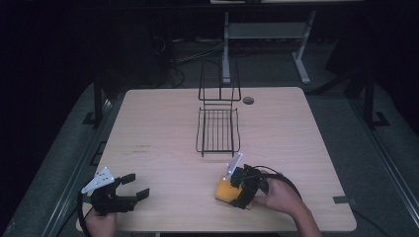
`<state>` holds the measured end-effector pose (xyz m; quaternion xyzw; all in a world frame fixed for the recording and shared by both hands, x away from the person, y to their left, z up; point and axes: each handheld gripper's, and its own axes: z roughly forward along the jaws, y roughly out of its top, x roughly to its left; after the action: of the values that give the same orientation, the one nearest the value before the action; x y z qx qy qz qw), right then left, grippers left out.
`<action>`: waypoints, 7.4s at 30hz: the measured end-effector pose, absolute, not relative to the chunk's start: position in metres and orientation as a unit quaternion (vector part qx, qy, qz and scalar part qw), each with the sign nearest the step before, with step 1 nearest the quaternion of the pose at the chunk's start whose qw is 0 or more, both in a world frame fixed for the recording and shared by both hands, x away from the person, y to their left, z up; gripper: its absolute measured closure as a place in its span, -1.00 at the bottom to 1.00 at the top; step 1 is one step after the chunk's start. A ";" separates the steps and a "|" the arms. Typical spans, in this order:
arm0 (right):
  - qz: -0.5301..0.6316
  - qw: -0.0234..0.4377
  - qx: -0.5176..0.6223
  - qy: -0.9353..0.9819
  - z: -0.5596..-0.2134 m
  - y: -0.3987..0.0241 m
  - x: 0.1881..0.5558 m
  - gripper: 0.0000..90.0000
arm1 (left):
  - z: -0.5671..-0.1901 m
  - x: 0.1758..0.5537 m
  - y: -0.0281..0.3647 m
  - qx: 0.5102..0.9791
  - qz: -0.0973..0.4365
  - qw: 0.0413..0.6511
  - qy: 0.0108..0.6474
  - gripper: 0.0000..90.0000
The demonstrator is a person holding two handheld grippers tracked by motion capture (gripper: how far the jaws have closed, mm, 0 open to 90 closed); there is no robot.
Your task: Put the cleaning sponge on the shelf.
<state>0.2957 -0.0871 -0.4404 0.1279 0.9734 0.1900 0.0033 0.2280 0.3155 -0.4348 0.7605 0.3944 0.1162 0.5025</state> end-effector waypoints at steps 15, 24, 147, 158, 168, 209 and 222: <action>0.178 0.009 0.122 0.976 -0.446 -0.083 0.294 -0.57 | -0.435 0.228 0.317 0.759 0.116 0.505 0.394 -0.69; 0.175 0.015 0.115 0.978 -0.442 -0.084 0.295 -0.54 | -0.434 0.227 0.317 0.758 0.118 0.506 0.395 -0.69; 0.114 -0.021 0.101 0.988 -0.405 -0.022 0.491 -0.54 | -0.435 0.229 0.321 0.752 0.113 0.513 0.398 -0.69; 0.116 -0.020 0.110 0.987 -0.407 -0.025 0.490 -0.55 | -0.435 0.229 0.322 0.752 0.113 0.515 0.396 -0.69; 0.124 -0.019 0.115 0.985 -0.402 -0.026 0.487 -0.59 | -0.435 0.229 0.321 0.752 0.113 0.514 0.397 -0.69; 0.197 -0.023 0.160 0.967 -0.385 -0.065 0.480 -0.61 | -0.435 0.230 0.318 0.755 0.111 0.514 0.393 -0.69; 0.216 -0.018 0.171 0.961 -0.387 -0.073 0.476 -0.61 | -0.435 0.230 0.318 0.755 0.111 0.513 0.392 -0.69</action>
<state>0.4757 -0.0733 -0.3874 0.1709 0.9613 0.2156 -0.0176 0.2301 0.3180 -0.4351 0.7552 0.3922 0.1108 0.5134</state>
